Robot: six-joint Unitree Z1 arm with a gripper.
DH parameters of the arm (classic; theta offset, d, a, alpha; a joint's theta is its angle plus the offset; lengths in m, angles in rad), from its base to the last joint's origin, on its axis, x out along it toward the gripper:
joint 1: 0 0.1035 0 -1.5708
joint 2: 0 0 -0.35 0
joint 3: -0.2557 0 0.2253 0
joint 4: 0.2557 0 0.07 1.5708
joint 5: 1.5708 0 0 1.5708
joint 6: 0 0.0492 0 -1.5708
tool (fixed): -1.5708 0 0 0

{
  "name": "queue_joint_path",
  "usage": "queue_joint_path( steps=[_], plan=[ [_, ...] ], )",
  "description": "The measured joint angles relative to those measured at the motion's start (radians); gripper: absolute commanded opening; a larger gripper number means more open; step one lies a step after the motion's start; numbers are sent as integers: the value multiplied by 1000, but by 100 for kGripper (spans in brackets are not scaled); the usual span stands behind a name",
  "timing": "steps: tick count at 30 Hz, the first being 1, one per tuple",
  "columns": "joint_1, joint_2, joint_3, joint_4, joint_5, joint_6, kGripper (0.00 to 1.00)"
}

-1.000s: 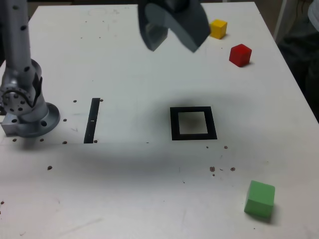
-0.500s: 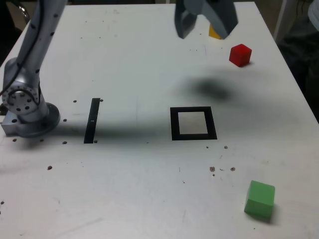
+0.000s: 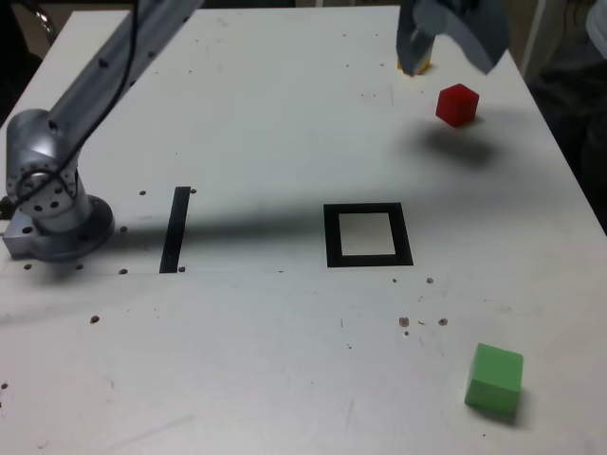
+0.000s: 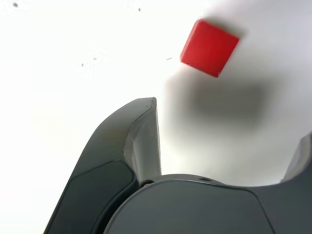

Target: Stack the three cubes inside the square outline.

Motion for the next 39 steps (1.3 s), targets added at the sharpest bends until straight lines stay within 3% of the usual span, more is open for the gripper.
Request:
queue_joint_path(
  steps=[12,20,28,39],
  plan=[
    [28,156,-101,0,22,25,99],
    [28,244,-151,0,33,26,92],
    [23,258,-181,-1,68,28,73],
    [23,270,-217,-17,66,30,48]
  ],
)
